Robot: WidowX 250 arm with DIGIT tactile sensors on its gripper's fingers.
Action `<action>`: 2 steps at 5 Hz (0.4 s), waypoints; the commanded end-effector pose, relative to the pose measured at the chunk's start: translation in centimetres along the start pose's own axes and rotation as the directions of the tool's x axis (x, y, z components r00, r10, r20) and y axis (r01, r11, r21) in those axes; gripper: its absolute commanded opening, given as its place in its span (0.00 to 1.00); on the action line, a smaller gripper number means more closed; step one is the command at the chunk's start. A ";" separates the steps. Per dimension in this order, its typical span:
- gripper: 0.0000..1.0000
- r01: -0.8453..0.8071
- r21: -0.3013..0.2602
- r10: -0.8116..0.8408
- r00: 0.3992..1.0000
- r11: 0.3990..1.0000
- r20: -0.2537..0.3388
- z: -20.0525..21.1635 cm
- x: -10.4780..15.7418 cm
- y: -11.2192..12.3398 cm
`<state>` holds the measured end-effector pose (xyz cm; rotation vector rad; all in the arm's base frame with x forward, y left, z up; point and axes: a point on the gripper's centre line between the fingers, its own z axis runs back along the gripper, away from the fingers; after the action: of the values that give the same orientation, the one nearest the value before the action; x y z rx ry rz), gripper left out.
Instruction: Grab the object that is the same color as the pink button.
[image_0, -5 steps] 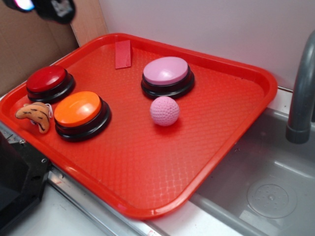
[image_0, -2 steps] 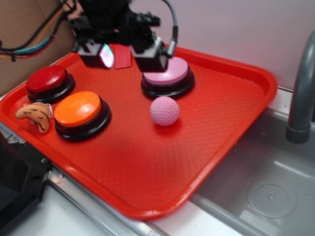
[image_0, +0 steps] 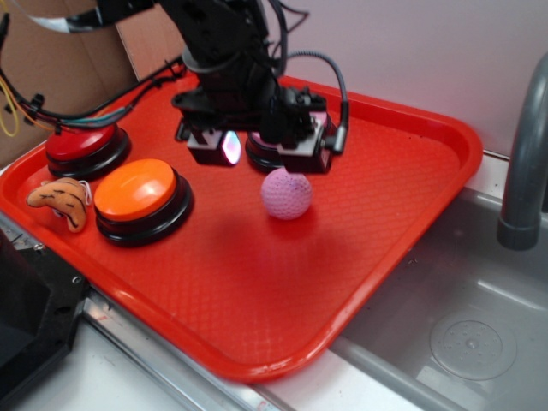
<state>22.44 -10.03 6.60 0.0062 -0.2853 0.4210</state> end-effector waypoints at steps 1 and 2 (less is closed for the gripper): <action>1.00 0.011 -0.015 -0.010 0.999 1.000 0.051 -2.9 0.8 0.4; 0.45 0.020 -0.018 -0.018 0.995 1.000 0.094 -3.2 0.9 0.3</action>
<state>23.58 -9.83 3.33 0.0028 -0.3752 0.3922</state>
